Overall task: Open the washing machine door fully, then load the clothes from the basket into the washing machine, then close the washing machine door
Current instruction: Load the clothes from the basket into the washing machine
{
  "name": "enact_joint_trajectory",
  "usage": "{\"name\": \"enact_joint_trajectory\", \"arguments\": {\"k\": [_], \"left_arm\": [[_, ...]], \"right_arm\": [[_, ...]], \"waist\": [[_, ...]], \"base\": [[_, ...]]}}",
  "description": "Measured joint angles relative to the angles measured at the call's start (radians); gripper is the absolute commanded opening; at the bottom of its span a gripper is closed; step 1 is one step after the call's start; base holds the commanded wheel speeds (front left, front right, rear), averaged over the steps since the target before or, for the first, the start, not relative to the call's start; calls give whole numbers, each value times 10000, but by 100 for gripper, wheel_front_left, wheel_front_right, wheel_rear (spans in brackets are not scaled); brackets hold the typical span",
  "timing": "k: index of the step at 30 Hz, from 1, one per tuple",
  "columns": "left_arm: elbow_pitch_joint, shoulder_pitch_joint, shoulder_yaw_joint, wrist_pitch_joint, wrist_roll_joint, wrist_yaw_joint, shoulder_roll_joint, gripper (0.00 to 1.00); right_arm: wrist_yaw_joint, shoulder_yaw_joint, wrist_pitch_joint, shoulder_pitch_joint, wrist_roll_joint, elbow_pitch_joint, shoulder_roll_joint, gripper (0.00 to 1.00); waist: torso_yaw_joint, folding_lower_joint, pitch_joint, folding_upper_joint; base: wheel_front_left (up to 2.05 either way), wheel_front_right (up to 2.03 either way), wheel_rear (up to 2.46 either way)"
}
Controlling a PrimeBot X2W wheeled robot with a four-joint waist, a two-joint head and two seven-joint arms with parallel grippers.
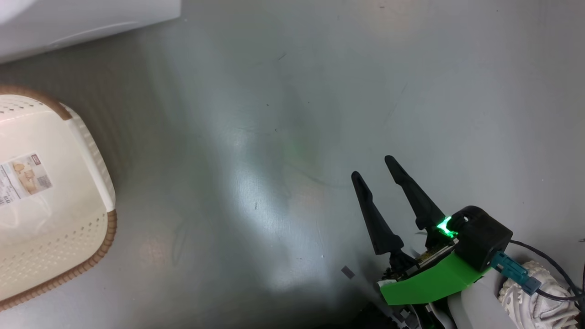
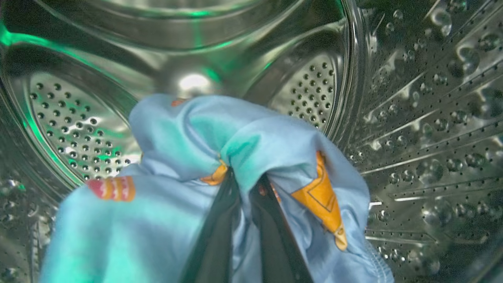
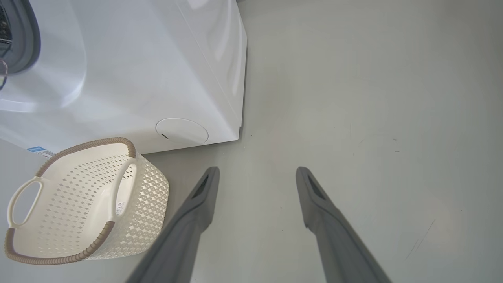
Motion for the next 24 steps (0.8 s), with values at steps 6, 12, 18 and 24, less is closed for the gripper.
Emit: {"name": "enact_joint_trajectory", "arguments": {"k": [6,12,18,24], "left_arm": [[1152,347,-525,0,-228,0,-199,0],[1877,187,-1315,17,-708,0,-144,33],[2405,62,-2033,63,-1308,0,-150,100],[2801,-27,-2399,58,-1373,0,-144,100]], "right_arm": [[0,-4,0,1,2,54,2,100],[0,-10,0,0,2,182,2,100],[0,-23,0,-2,2,278,2,100],[0,-105,0,-10,2,391,0,100]], "waist": [[44,0,-91,0],[141,0,-230,0],[232,0,-497,0],[362,0,-672,0]], "base": [[0,0,0],[0,0,0],[0,0,0],[0,0,0]]}}
